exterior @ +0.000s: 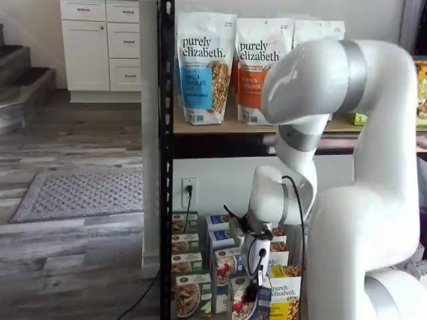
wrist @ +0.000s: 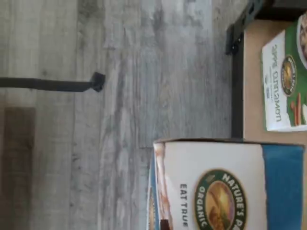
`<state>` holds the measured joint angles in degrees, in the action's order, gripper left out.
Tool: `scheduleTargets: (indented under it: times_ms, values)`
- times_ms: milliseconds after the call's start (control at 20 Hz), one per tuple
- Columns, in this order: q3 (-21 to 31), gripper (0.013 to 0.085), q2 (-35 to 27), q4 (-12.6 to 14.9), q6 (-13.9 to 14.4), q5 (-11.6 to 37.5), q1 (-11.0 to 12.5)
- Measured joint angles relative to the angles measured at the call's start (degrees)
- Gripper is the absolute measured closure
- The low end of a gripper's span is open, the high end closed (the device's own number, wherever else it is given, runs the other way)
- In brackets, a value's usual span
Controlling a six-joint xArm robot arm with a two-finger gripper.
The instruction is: Pick up the blue and white box that is on the bottom shelf, the second box from the left
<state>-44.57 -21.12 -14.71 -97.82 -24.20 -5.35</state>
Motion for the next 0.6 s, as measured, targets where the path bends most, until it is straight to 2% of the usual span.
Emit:
scheduleTargets:
  times_ms: [250, 600]
  values:
    - [6.04, 0.053, 8.02, 0.16, 0.72, -2.33, -0.29]
    - [11.88, 0.053, 19.17, 3.62, 4.73, -6.67, -0.63]
